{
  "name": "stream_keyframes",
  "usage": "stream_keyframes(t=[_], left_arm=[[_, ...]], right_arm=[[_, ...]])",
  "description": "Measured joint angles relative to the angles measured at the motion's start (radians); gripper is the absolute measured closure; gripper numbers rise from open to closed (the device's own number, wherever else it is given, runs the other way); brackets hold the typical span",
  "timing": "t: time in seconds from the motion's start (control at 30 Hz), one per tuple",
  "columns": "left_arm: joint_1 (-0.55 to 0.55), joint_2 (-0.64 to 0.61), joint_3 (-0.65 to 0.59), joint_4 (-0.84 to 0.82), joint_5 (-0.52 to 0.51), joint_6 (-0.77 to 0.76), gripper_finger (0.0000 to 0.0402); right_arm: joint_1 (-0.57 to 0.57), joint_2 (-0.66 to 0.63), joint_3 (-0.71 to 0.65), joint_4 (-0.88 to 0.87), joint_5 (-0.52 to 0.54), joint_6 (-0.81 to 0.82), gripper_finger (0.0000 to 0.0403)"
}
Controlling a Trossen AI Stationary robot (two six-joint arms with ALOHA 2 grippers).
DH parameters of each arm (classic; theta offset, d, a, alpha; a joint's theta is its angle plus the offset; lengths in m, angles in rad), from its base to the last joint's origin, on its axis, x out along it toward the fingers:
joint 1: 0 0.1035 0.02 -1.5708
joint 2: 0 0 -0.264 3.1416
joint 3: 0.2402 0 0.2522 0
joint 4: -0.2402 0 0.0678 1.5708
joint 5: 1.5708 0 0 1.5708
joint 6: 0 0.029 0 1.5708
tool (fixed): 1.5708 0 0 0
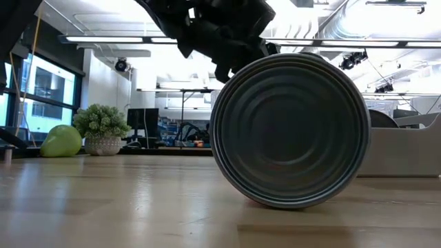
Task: Pick & Place Food Item
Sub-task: Put the blue tuna can into the gray bin, then put the tangerines into the right transparent bin
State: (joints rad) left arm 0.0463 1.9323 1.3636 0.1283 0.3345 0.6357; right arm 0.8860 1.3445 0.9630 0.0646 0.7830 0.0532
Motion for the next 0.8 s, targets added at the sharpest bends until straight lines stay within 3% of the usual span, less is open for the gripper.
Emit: stream_keyframes(t=[0.33,0.47,0.63,0.8], left_arm=[[-0.001,0.061,0.001,0.056,-0.107,0.002,0.0183],[-0.017,0.062,0.001,0.057,-0.240,0.002,0.0149],[-0.054,0.022,0.000,0.039,-0.436,0.003,0.0136],[-0.104,-0.039,0.001,-0.121,-0.435,0.026,0.0135]], right_arm=[[0.000,0.000,0.000,-0.004,0.001,0.007,0.0064],[0.000,0.000,0.000,-0.008,0.003,-0.002,0.0064],[0.000,0.000,0.000,-0.028,0.000,0.013,0.0064],[0.000,0.000,0.000,-0.183,-0.013,0.233,0.0064]])
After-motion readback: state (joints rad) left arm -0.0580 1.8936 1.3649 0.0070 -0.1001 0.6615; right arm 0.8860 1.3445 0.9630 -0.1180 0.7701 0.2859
